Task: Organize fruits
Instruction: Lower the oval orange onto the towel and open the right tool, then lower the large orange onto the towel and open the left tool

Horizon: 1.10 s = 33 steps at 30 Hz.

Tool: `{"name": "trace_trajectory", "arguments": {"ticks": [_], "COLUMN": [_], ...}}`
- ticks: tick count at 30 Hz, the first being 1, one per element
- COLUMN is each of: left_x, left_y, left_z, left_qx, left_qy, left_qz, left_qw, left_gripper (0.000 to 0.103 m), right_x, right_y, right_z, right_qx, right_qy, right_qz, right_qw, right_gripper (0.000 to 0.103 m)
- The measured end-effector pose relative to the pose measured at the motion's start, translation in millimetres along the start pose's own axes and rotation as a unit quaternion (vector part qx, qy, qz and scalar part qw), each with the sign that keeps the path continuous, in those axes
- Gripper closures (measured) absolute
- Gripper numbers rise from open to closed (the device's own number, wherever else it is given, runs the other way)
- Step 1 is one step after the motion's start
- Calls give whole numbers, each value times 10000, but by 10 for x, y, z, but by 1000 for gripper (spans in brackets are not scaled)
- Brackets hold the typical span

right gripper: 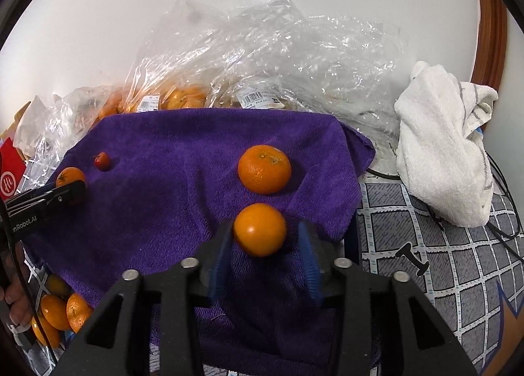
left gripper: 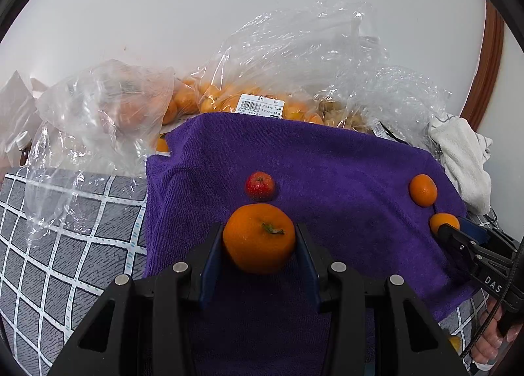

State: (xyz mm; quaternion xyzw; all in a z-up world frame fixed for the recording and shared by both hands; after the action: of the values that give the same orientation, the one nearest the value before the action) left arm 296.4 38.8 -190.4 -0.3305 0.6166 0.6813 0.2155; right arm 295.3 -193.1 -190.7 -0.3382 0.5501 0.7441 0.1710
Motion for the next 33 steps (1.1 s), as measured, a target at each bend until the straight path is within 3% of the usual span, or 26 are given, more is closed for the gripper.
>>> {"name": "trace_trajectory", "arguments": {"ticks": [5,12,21,26,33], "left_x": [0,4,-14,-61,163], "left_y": [0,25,206,405,761], "left_z": [-2,3,247,340,446], "left_qx": [-2,57,361,386,888], "left_qy": [-1,19,636,692,702], "left_qz": [2,-53,-331,-313,-174], "left_qw": [10000,10000,9968,9964,9934], "left_gripper": [62,53,52,51,49], "right_x": [-20,-26,-37,77,476], "right_y": [77,287,602,738,800], "right_z": [-3,-21,155,286,435], "right_qx": [56,104,20,-542,-1134], "right_qy": [-18,-261,-73,-1,-64], "right_qz": [-149,-379,-565,-441,-20], "right_qw": [9999,9989,9984,9976,9935], "right_gripper": [39,38,38,38,47]}}
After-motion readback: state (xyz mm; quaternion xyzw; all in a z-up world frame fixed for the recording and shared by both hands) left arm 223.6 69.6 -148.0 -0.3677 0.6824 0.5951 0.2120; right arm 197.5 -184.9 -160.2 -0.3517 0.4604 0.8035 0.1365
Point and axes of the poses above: each gripper's, at about its wrist camera, not at the fingertips, and y roughly against the way its jaws point, z to its left, x to its underside, the point moved 2 cm from there along -y, roughly the way its jaws point, and after that the axes turned 12 degrees about -x, right-handed, at the moved point
